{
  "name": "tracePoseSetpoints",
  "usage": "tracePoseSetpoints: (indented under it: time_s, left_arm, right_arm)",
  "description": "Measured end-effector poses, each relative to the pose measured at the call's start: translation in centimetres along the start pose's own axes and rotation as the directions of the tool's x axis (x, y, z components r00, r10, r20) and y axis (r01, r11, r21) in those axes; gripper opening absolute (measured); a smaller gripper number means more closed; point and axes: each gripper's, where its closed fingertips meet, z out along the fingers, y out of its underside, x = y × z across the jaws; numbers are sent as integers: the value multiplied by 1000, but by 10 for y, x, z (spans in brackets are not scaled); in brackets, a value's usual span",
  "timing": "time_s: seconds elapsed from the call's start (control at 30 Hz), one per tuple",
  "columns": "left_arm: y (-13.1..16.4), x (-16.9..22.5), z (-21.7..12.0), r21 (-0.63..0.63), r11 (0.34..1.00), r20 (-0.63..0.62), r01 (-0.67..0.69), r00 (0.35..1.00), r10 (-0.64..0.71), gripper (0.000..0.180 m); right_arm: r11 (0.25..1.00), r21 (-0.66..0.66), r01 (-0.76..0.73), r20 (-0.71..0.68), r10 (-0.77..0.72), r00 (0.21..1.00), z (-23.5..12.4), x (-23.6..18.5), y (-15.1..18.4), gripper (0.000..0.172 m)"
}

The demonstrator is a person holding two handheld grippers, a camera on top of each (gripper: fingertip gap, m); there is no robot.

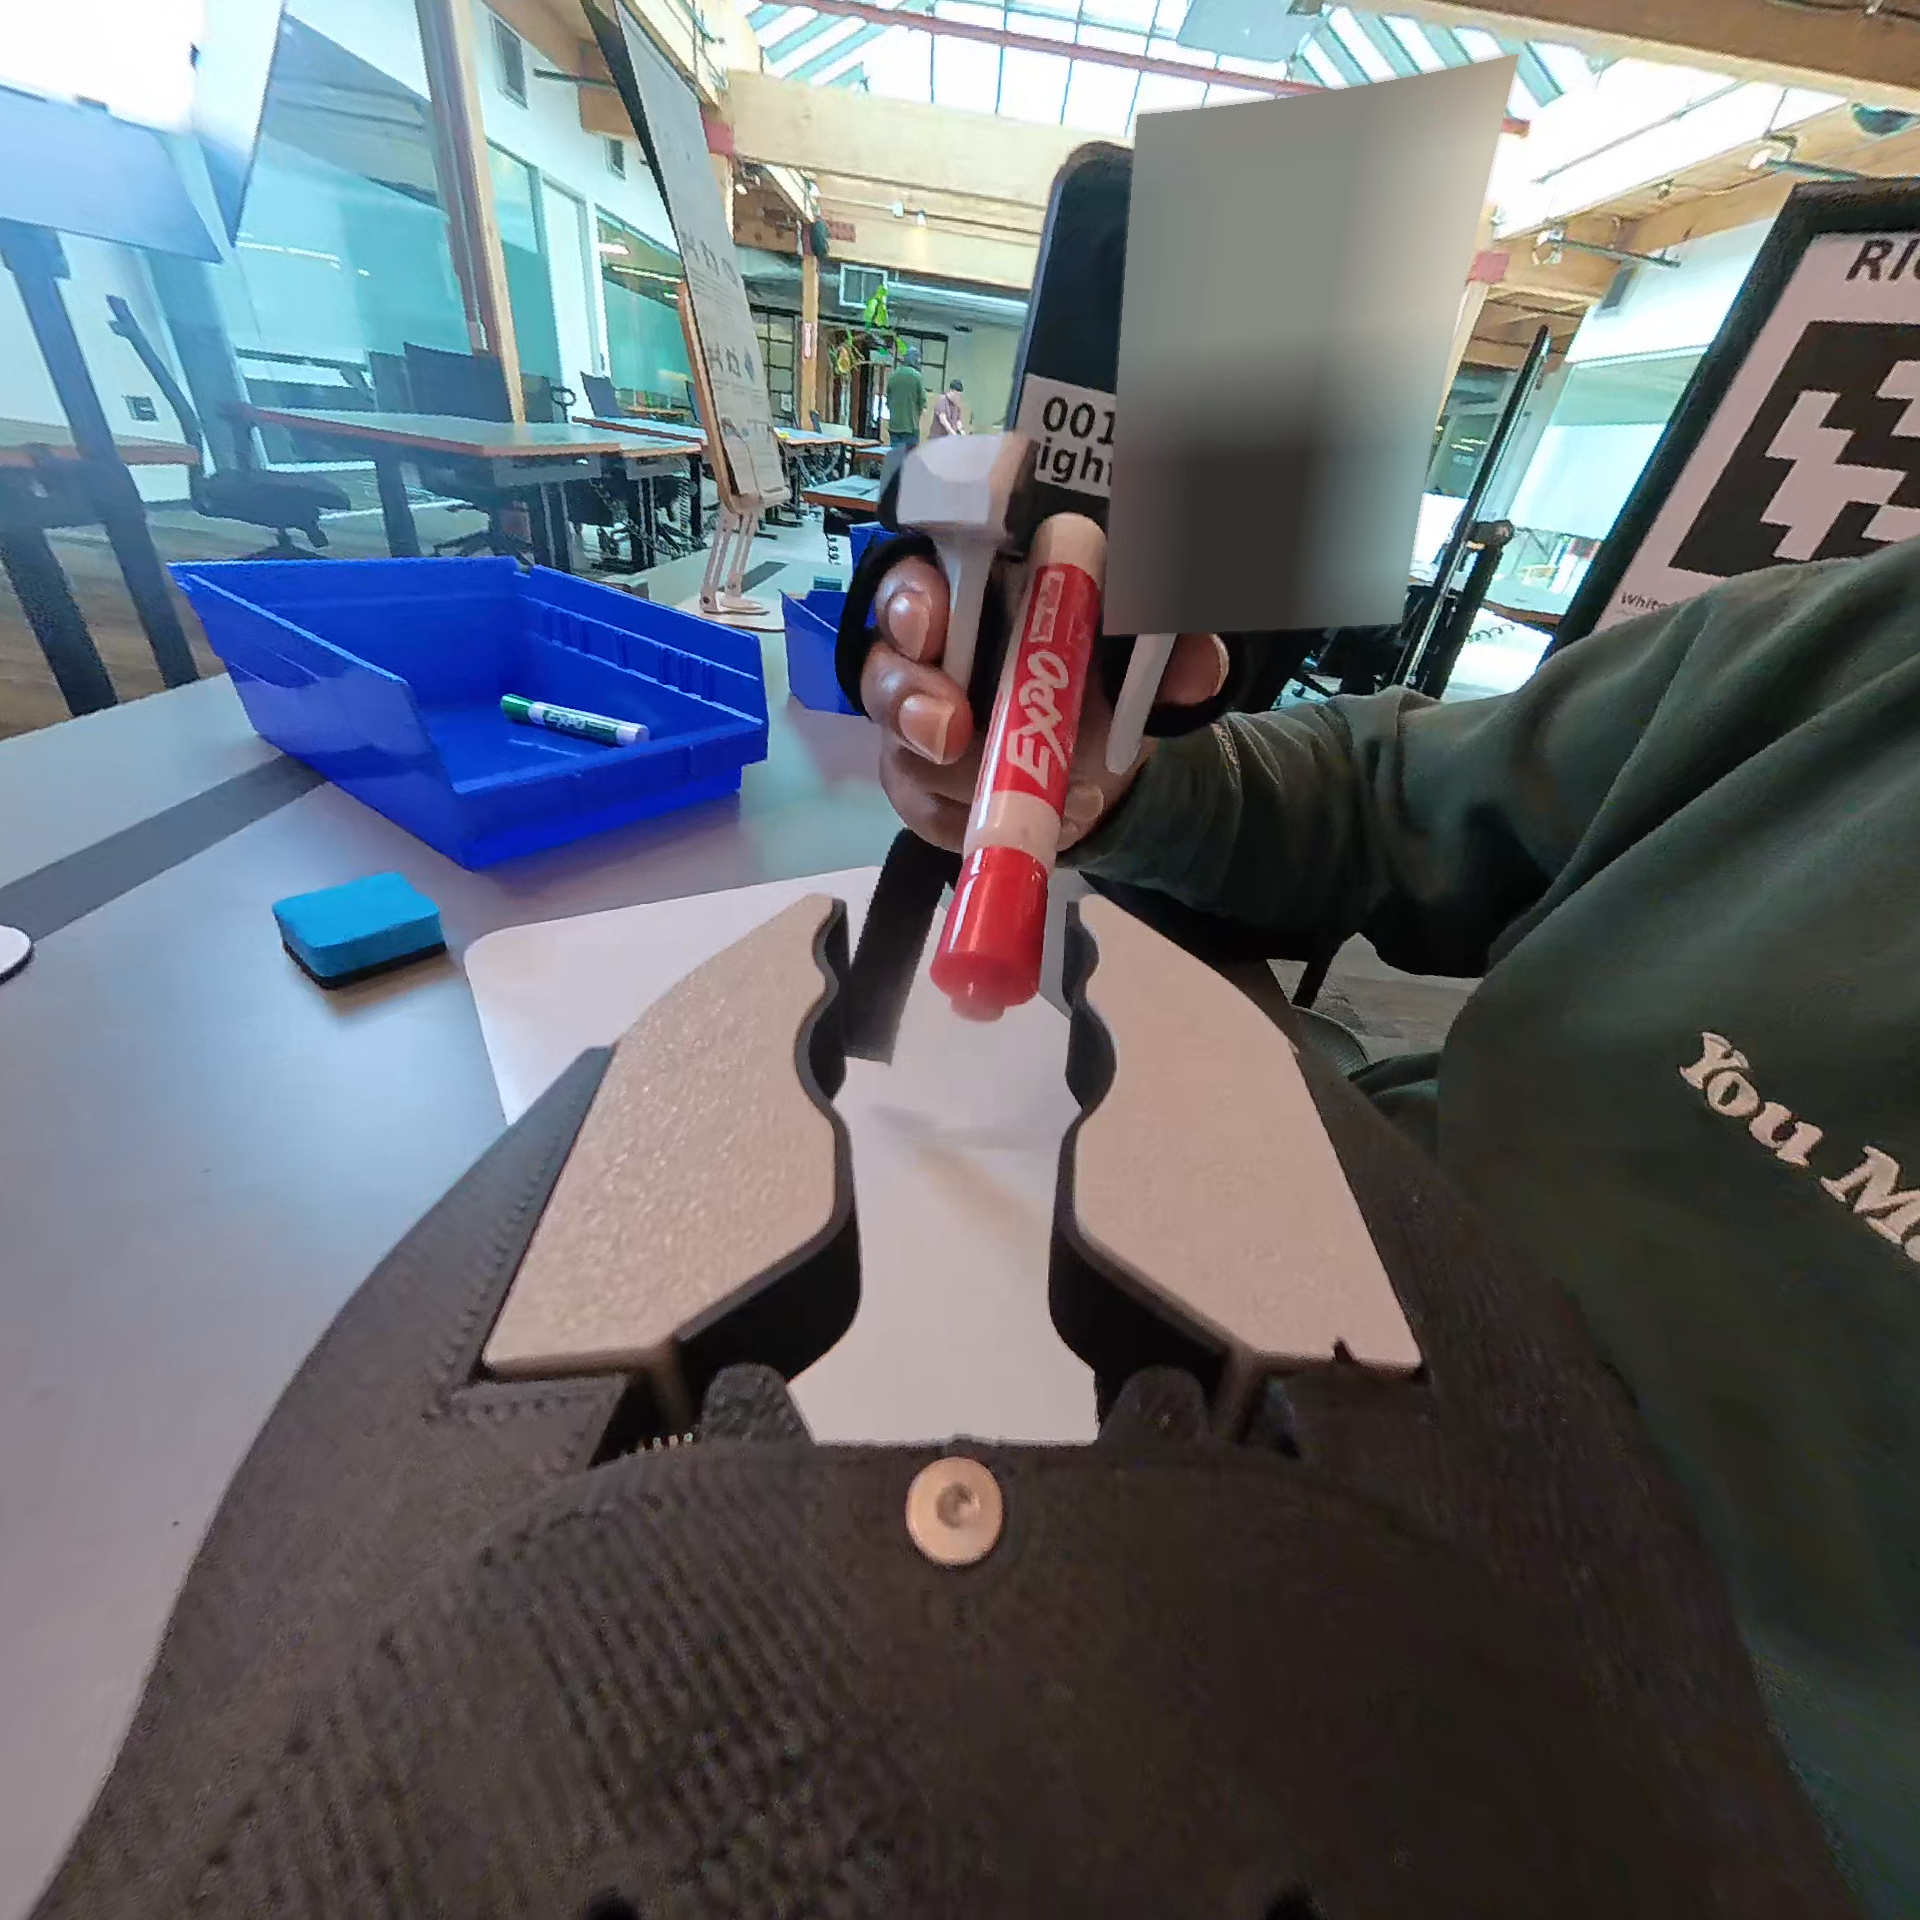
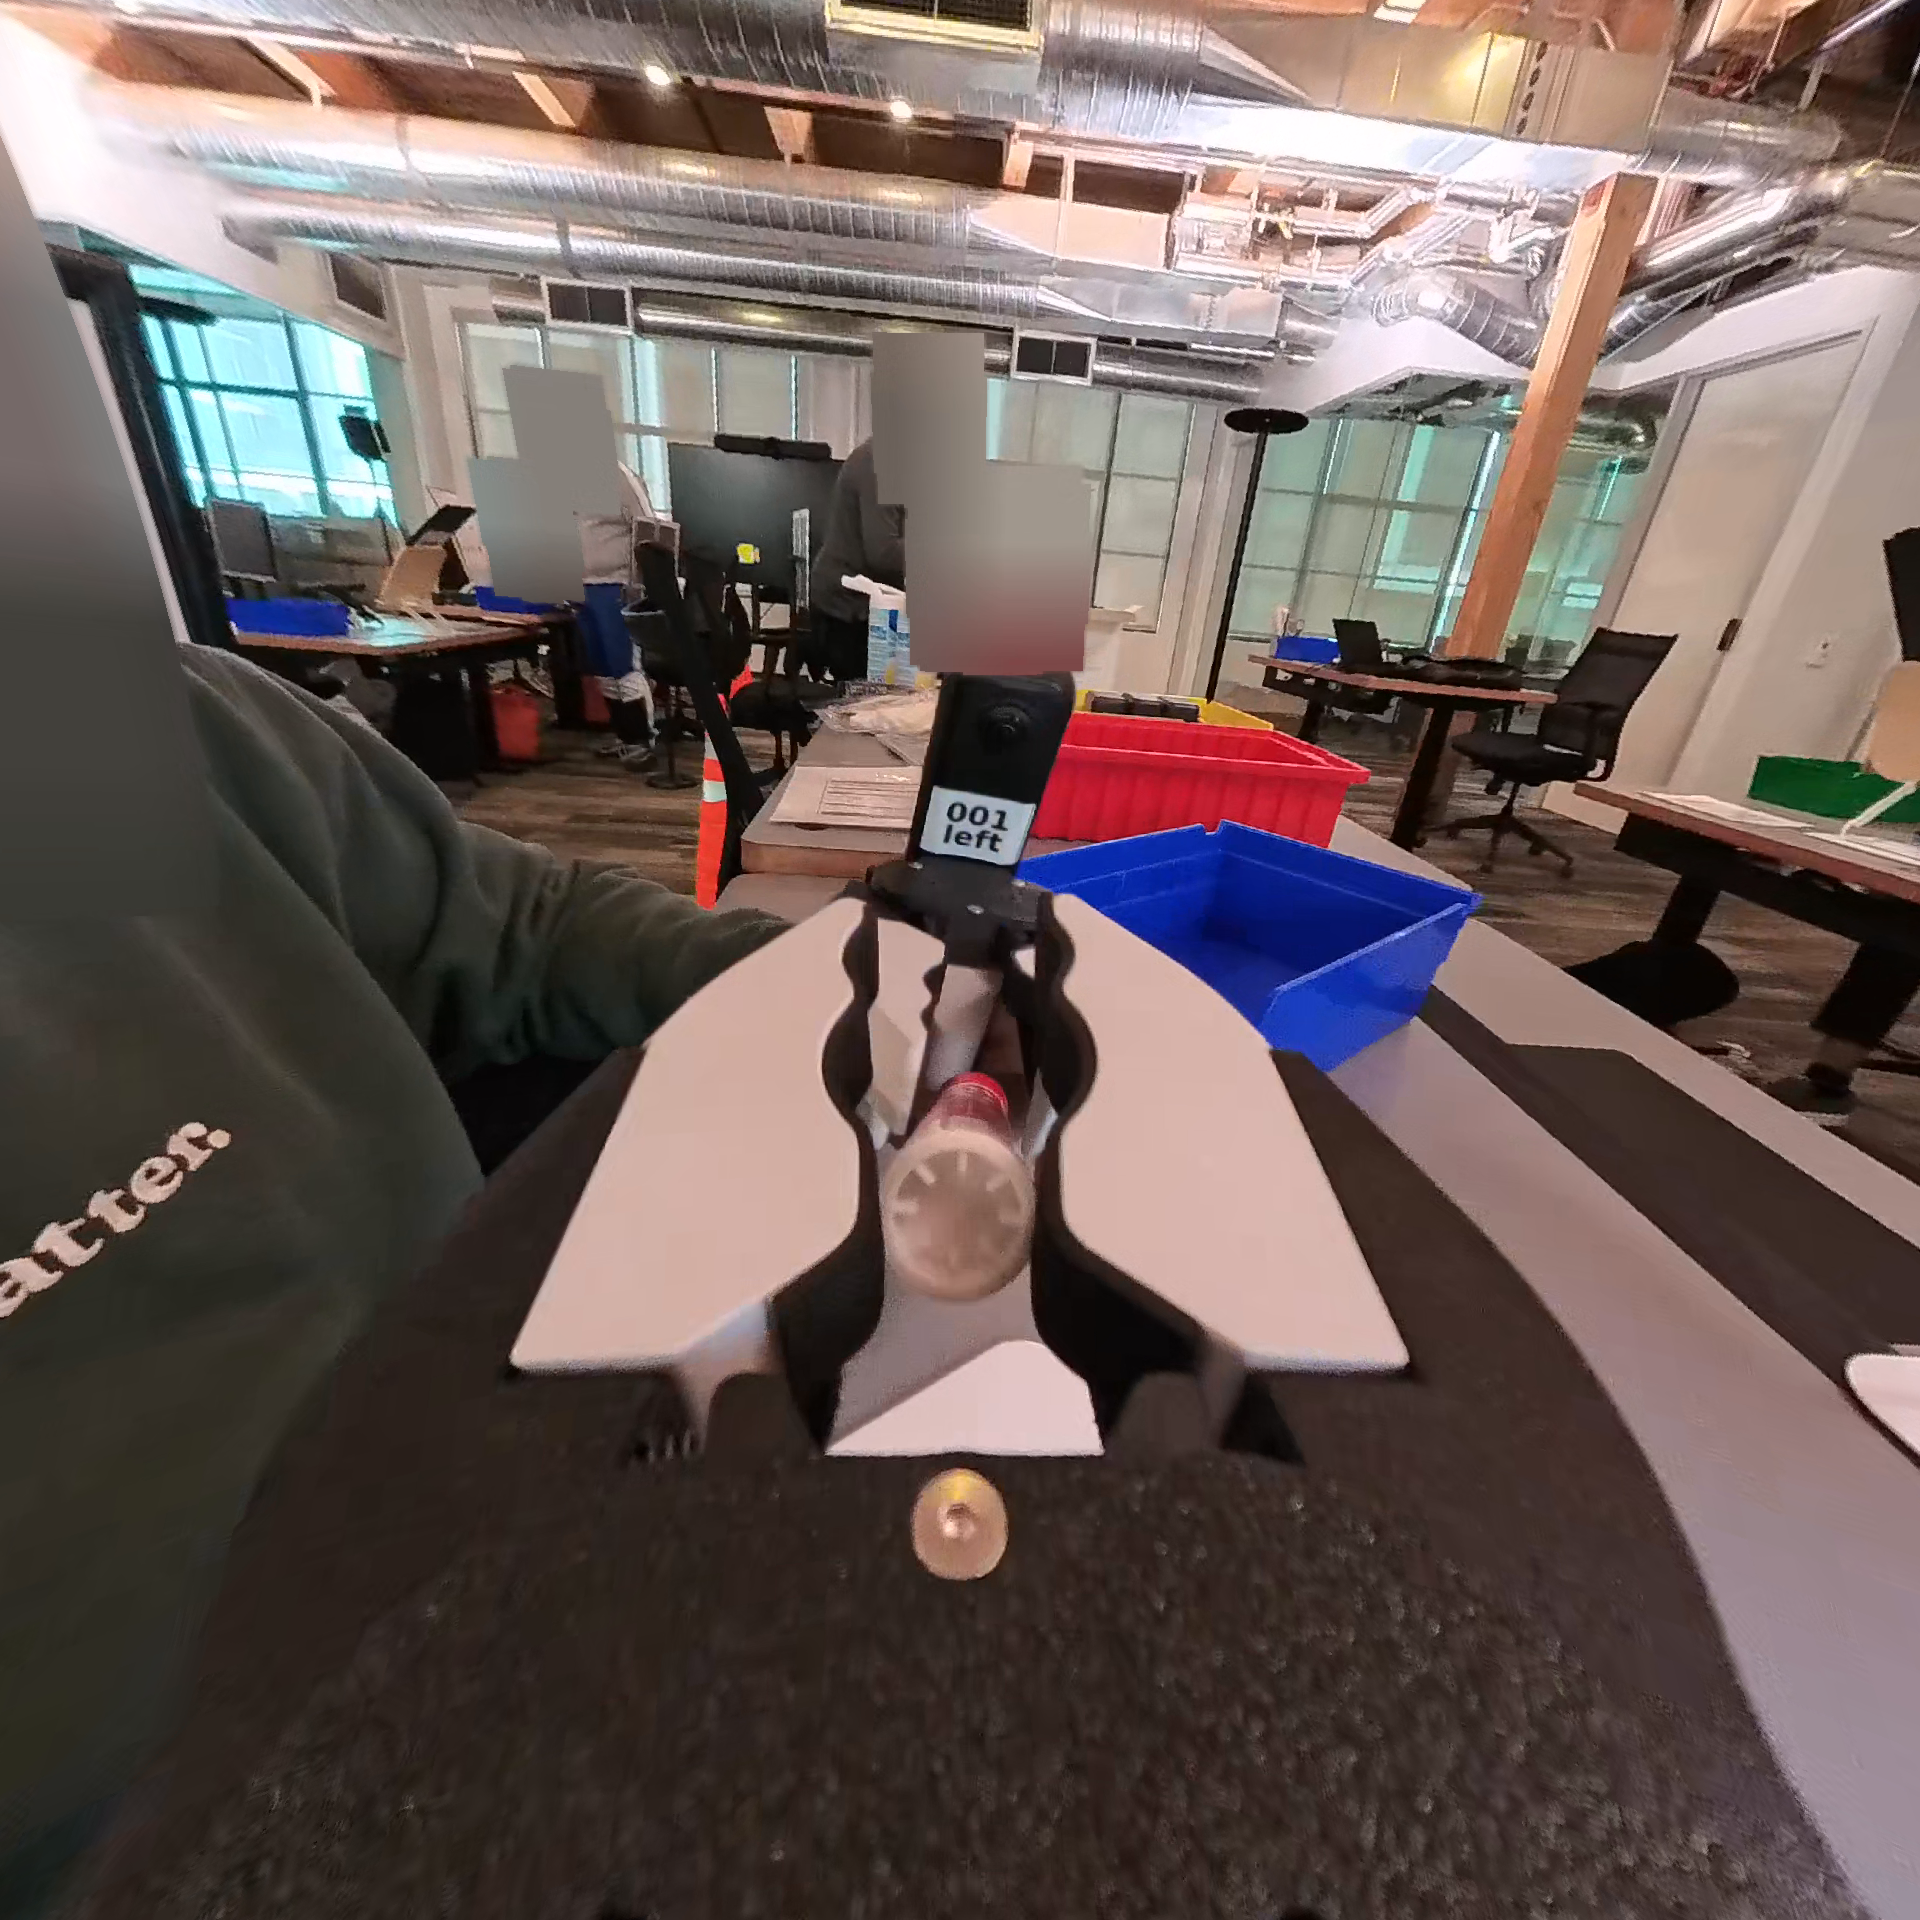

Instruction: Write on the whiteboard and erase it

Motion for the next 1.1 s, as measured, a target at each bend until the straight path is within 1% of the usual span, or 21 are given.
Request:
tracePoseSetpoints:
  time_s: [0.13, 0.23, 0.4, 0.47, 0.53, 0.6, 0.67, 0.77, 0.83, 0.9, 1.1]
  left_arm:
    - [3, 5, 3, -12, 1000, -12, -11, 1000, 11, 33]
    - [0, 7, 2, -2, 1000, -21, -11, 1000, 11, 21]
    - [-5, 9, -1, -5, 1000, -19, -17, 1000, 16, 20]
    - [-8, 10, -6, -8, 1000, -30, -19, 999, 19, 20]
    - [-11, 9, -13, -13, 999, -25, -38, 999, 38, 20]
    - [-13, 8, -21, -20, 999, -30, -37, 999, 36, 20]
    - [-9, 7, -27, -44, 998, -16, -44, 999, 44, 20]
    - [4, 11, -25, -102, 994, -34, -47, 998, 43, 20]
    - [9, 15, -21, -120, 992, -48, -44, 998, 38, 20]
    - [13, 16, -18, -133, 991, -58, -34, 998, 27, 20]
    - [20, 15, -15, -141, 990, -65, 15, 998, -25, 20]
  right_arm:
    - [999, 22, -32, 6, 32, 999, -2, 1, -3, 29]
    - [998, 31, -48, 6, 47, 999, -2, 2, -2, 29]
    - [999, 12, -45, 11, 45, 999, -2, 2, 1, 29]
    - [999, -34, -13, 9, 13, 1000, -1, 1, 6, 30]
    - [991, -118, 64, -8, -66, 998, 1, 2, 16, 34]
    - [963, -210, 169, -34, -180, 983, 0, 5, 28, 39]
    - [929, -286, 235, -36, -255, 966, 1, 6, 39, 44]
    - [907, -338, 251, -9, -270, 963, 9, 0, 55, 50]
    - [885, -381, 267, 15, -283, 959, 14, -2, 69, 51]
    - [877, -398, 269, 33, -280, 959, 17, -6, 79, 53]
    - [874, -413, 254, 44, -259, 965, 17, -7, 90, 49]
